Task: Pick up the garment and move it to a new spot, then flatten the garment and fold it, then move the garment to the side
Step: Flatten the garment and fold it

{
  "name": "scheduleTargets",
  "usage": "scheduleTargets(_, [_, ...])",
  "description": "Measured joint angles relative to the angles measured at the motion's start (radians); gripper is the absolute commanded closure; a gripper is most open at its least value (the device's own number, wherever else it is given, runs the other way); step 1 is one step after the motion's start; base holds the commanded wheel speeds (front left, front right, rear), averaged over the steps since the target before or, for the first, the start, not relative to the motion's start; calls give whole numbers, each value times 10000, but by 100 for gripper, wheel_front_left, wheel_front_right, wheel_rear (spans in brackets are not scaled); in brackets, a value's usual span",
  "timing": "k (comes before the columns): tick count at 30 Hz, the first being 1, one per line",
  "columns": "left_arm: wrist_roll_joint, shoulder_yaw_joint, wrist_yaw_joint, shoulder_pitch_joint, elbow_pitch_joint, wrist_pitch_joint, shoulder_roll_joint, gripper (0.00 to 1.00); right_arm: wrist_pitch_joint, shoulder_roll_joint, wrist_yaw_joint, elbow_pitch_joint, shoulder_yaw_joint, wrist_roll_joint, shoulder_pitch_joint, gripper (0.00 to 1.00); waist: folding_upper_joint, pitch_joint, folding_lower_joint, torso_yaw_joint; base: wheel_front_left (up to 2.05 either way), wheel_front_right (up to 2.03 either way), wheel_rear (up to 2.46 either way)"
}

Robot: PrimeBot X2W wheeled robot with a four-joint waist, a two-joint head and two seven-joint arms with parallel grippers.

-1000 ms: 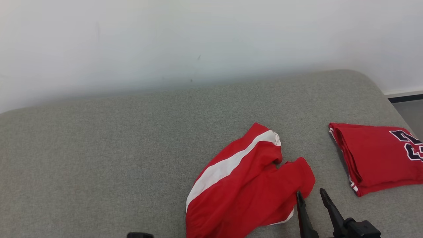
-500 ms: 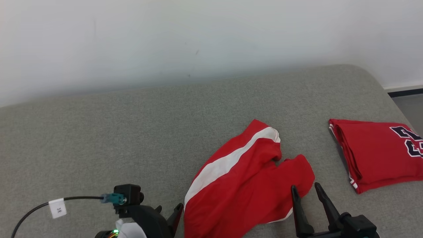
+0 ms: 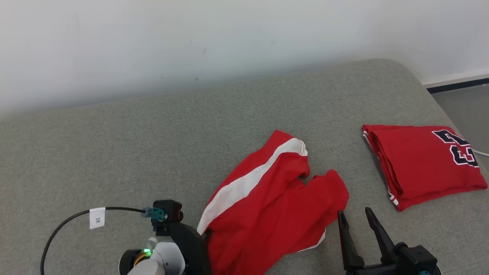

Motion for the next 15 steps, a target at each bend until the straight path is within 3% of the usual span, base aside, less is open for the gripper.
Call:
scheduleTargets(4, [709,-102,25,-500,265,-961,102,100,0,-2,0,-19,-10,35,-25,0,0,56,0,-70,0,0,0])
scheduleTargets(8, [2174,-518,251,-1333,443,-2543,445,100,0,0,0,-15,-4,56,-32,0,0,62,0,-101,0,0,0])
scheduleTargets(15, [4897,-1427,1221,-2820,583,-5532,782,100,0,-2,0,-6,6,69,-50,0,0,35,0,-135,0,0,0])
